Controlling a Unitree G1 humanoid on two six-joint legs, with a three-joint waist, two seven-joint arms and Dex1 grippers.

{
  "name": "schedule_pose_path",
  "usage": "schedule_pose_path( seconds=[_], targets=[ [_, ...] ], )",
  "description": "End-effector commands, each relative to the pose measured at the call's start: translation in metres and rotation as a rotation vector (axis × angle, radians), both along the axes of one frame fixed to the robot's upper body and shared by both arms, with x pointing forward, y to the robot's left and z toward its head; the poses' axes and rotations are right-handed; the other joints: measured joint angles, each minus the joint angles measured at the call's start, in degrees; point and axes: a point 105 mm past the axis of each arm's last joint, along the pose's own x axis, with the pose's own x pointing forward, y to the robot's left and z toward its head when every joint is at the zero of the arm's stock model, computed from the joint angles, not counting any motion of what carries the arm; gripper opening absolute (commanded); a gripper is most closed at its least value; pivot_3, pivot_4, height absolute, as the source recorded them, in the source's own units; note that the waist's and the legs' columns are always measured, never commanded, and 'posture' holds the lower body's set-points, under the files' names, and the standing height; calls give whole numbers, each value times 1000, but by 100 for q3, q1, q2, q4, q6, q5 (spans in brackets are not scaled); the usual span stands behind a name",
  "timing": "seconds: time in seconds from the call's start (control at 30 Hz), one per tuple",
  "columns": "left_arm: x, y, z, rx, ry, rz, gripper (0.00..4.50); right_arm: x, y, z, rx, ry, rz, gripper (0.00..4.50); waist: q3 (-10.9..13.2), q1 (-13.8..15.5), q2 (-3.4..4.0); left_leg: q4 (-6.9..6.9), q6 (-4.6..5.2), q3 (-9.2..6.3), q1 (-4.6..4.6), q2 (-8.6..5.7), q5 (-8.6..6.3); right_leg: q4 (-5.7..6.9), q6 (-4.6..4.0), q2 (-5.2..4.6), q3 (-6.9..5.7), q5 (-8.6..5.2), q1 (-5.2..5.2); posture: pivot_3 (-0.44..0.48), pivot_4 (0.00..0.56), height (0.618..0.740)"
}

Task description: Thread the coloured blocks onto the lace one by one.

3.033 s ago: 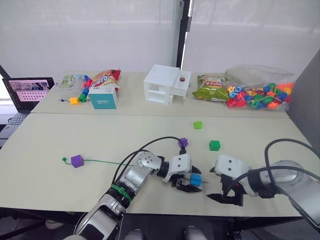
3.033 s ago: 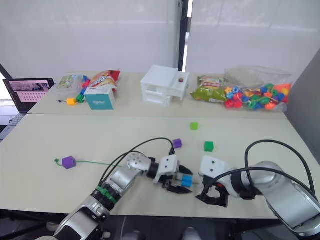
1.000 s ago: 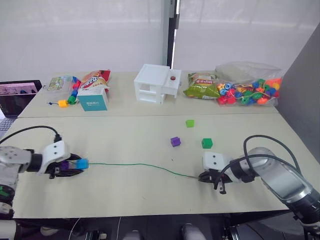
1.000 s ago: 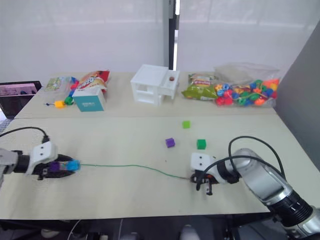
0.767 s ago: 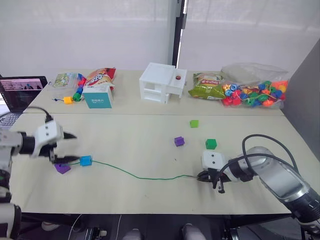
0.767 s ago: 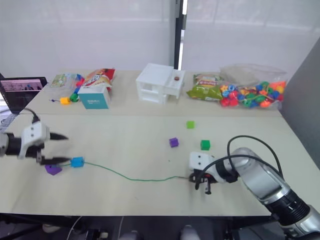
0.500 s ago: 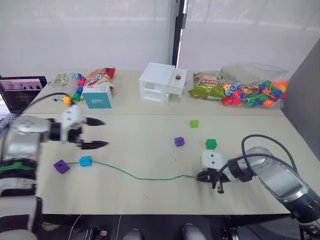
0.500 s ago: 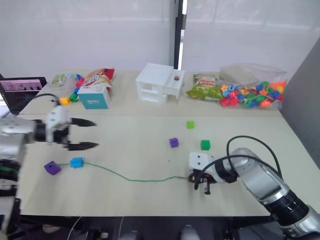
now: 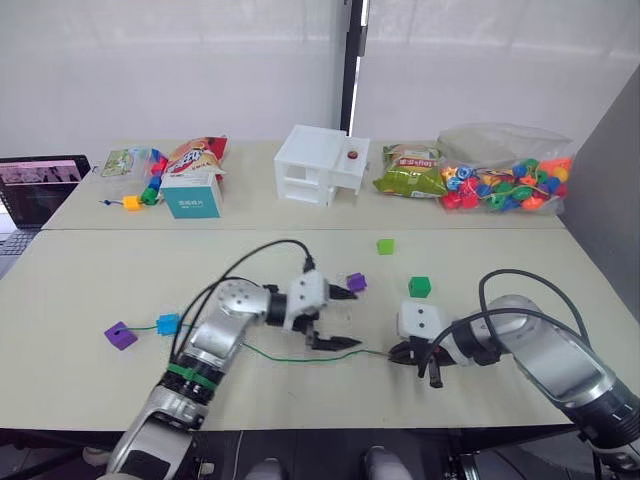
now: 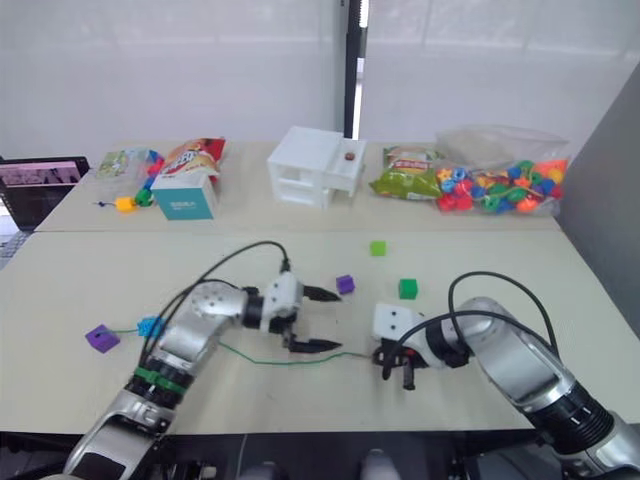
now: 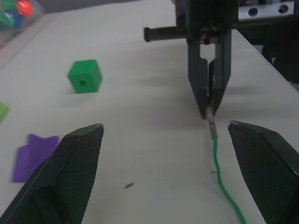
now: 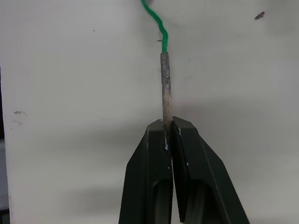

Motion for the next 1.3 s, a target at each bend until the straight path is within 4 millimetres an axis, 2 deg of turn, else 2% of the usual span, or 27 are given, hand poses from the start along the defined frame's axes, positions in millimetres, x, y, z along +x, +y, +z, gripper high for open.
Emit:
schedule_pose_path(
  seconds=[0.03,0.17,0.27,0.37,0.73,0.93,1.0,1.03,1.3],
  targets=[
    [-9,-10,2,-37,5,-26,4474,0,1,9,10,-38,4,0,0,11,0,0,0,0,0,0,0,-1,0,0,0,0,0,0,150,740],
    [-10,-11,-7,-13,15,-32,4474,0,0,8,12,-39,-3,0,0,44,0,1,-3,0,1,0,2,-1,0,0,0,0,1,0,150,740],
    [-11,-14,-9,-13,24,-38,3691,0,-1,6,10,-38,-7,0,0,73,0,3,-3,0,1,-1,2,-2,0,0,0,0,4,0,150,740],
    [-11,-15,-11,-1,17,-39,2673,-1,-1,6,12,-36,-5,0,0,84,0,4,-3,0,1,-1,2,-3,0,-1,0,0,5,0,150,740],
    [-12,-13,-16,12,31,-41,2673,-1,0,8,13,-39,-8,0,0,93,0,4,-3,0,1,-2,2,-3,0,-1,0,0,5,0,150,740],
    [-12,-15,-15,1,37,-43,1007,-2,0,8,14,-39,-9,0,0,93,0,5,-3,0,1,-2,2,-3,0,-1,0,0,5,0,150,740],
    [-12,-15,-15,0,41,-46,167,-2,0,8,14,-39,-9,0,0,95,0,5,-3,0,1,-2,2,-3,0,-1,0,0,5,0,150,740],
    [-12,-15,-15,-1,42,-46,47,-2,0,8,14,-39,-9,0,0,95,0,5,-3,0,1,-2,2,-3,0,-1,0,0,5,0,150,740],
    [-11,-17,-13,-13,44,-39,47,-6,2,6,16,-20,-2,0,0,98,0,5,-3,0,1,-3,2,-3,0,-2,0,0,6,0,150,740]
  ],
)
